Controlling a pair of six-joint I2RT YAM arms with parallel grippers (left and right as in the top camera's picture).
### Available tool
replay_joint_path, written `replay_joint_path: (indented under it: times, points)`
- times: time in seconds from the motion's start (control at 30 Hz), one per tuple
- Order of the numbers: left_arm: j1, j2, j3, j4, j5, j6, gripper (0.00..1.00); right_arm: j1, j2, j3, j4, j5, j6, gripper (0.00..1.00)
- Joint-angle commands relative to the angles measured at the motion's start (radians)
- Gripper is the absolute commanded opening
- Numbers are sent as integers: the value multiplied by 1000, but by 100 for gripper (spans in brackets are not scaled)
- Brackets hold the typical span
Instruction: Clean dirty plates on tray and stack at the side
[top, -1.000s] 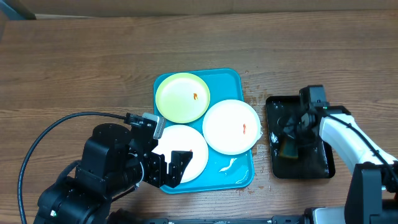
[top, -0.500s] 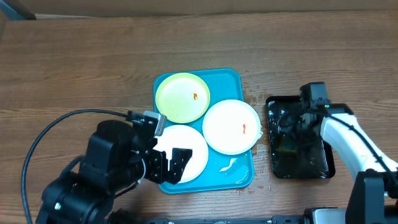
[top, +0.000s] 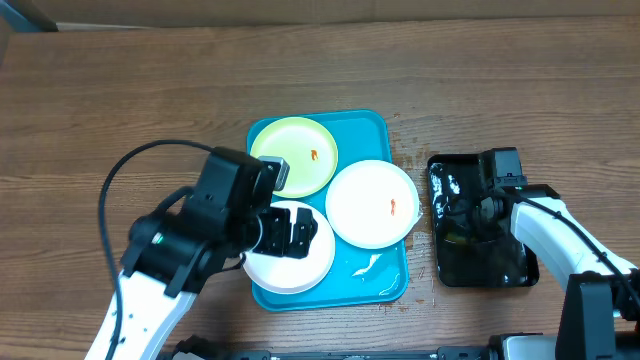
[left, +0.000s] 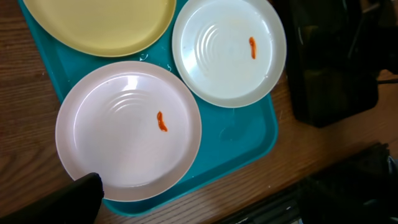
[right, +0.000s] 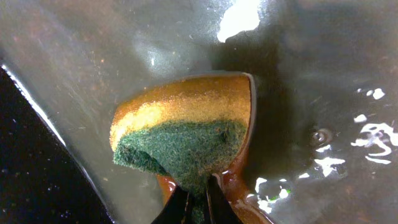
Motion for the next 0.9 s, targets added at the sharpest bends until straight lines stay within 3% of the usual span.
replay_joint_path:
  times: [0.0,0.27,0.47,0.73,0.87]
  points:
    - [-7,58,5,18,-55,-11,100,2,-10,8,-41,4,-24,4]
    - [-8,242,5,87,-37,2,92,5,-129,142,-216,0,-73,4]
    - [-8,353,5,169,51,31,90,25,-244,159,-227,-41,-99,4]
    - [-8,535,5,327,71,56,51,47,-279,159,-226,-42,-98,4]
    - [-10,633,5,387,118,72,49,47,-279,159,-225,-41,-98,4]
